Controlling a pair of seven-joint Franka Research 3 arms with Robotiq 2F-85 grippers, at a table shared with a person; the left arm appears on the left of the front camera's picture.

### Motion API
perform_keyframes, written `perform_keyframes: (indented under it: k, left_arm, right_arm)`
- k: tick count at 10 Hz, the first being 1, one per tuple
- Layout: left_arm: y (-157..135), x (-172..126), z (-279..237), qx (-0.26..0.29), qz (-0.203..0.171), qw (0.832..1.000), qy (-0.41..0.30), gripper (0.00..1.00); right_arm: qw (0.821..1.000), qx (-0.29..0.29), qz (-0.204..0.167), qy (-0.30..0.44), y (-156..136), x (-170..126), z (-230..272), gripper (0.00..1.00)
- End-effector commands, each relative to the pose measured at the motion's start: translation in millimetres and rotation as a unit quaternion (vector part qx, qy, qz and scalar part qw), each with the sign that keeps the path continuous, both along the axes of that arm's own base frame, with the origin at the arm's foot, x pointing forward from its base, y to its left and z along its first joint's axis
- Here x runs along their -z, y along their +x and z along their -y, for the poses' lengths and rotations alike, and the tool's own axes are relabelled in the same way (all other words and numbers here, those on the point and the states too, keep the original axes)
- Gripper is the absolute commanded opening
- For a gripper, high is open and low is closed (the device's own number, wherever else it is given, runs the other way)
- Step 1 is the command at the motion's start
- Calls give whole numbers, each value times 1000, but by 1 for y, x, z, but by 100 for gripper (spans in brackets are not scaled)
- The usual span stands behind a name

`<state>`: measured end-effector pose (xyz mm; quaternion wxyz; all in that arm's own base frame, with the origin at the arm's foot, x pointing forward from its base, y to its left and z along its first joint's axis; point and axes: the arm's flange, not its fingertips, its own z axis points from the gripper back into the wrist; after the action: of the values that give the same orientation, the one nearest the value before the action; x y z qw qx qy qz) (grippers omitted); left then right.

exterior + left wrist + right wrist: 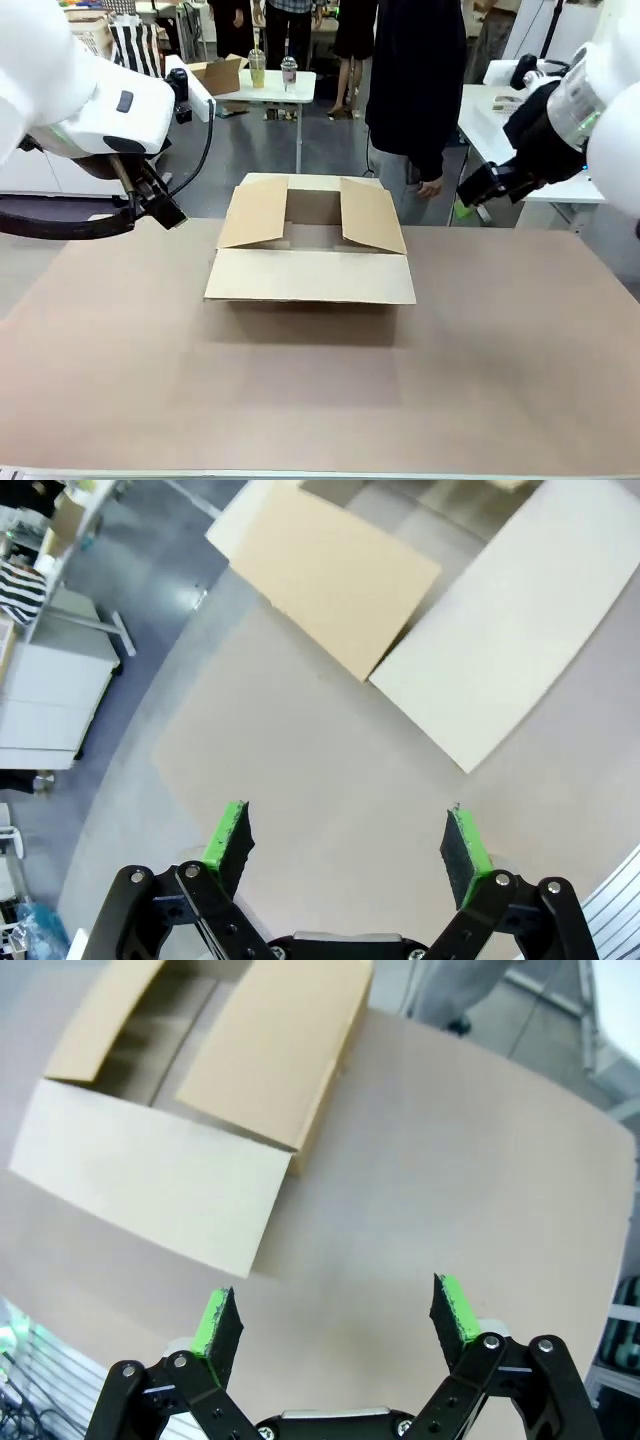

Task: Pack the gift set into the box.
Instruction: Place both hands on the side flaps of the Package Box and spread them outward.

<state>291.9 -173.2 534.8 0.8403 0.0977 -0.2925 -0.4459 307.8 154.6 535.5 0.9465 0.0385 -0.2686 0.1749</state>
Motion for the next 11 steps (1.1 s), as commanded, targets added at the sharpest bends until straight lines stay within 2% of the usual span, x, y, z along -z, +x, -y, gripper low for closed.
perform_keyframes:
  k: [1,2,3,4,5,6,7,8,9,10,11]
  left_arm:
    - [23,51,4,3,-69,997,45,100]
    - [23,51,4,3,-69,997,45,100]
    - [23,51,4,3,-69,997,45,100]
    - [16,37,4,-2,-52,998,28,100]
    - [21,32,3,25,-75,996,-39,100]
    - [25,25,-8,113,-107,976,-151,100]
    - [27,19,-29,220,-123,928,-275,100]
    - [37,13,-29,171,-144,912,-343,100]
    - [46,12,-35,121,-159,881,-429,100]
    - [50,13,-47,92,-173,841,-504,100]
    - [50,19,-56,98,-174,816,-542,100]
  right_arm:
    - [998,-26,-53,-33,18,38,-3,100]
    - [998,-26,-53,-33,18,38,-3,100]
    - [1000,-5,-19,-10,4,12,-1,100]
    - [997,-17,-56,59,3,20,6,100]
    - [980,2,-87,181,5,16,13,100]
    - [926,13,-162,340,13,8,21,100]
    - [850,-48,-198,485,19,3,36,100]
    - [783,-54,-209,583,25,3,50,100]
    - [753,-45,-193,628,30,10,61,100]
    - [723,-45,-176,666,33,17,70,100]
    - [707,-43,-160,688,34,23,77,100]
